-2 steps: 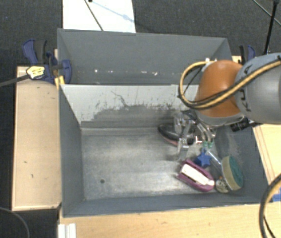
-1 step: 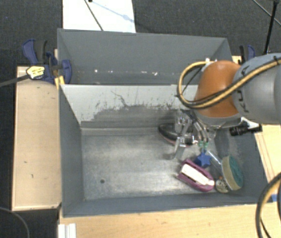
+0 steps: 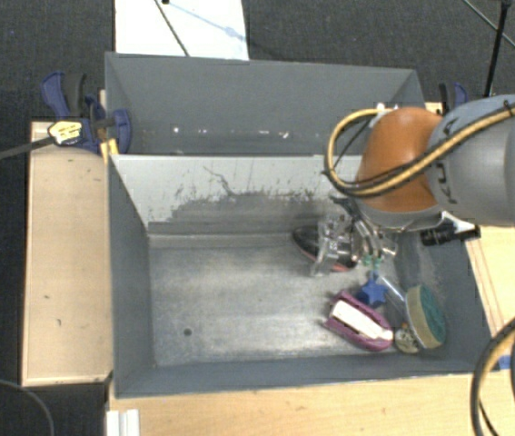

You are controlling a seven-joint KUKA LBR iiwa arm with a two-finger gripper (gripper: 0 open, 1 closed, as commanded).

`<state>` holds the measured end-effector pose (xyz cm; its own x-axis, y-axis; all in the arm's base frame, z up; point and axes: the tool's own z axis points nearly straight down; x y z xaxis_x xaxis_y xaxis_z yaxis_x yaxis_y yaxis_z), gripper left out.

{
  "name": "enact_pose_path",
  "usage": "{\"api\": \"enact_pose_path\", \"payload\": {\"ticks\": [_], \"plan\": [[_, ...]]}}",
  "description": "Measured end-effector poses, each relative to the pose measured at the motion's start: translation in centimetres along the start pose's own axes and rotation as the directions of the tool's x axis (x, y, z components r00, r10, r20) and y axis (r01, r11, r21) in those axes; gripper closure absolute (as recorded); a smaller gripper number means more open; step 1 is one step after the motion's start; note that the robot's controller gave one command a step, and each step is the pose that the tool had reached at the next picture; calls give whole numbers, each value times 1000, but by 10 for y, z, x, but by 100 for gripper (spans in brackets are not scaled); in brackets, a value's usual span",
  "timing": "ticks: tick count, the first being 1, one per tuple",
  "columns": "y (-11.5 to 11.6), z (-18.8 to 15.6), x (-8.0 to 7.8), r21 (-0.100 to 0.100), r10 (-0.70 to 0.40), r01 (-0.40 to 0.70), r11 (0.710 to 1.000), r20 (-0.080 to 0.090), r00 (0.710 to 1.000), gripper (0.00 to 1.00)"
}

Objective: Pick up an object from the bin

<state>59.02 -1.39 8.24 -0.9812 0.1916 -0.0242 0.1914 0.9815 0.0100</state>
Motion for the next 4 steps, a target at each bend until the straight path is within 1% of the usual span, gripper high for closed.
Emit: {"api": "enact_pose_path", "payload": {"ticks": [1,2,3,4], "plan": [[8,-103,-5,8,81,-81,997,-12,997,100],[-114,-63,14,9,-156,156,988,-26,987,100],[-110,-64,13,6,-161,161,987,-23,987,0],[-62,8,20,11,80,-80,997,-29,996,0]]}}
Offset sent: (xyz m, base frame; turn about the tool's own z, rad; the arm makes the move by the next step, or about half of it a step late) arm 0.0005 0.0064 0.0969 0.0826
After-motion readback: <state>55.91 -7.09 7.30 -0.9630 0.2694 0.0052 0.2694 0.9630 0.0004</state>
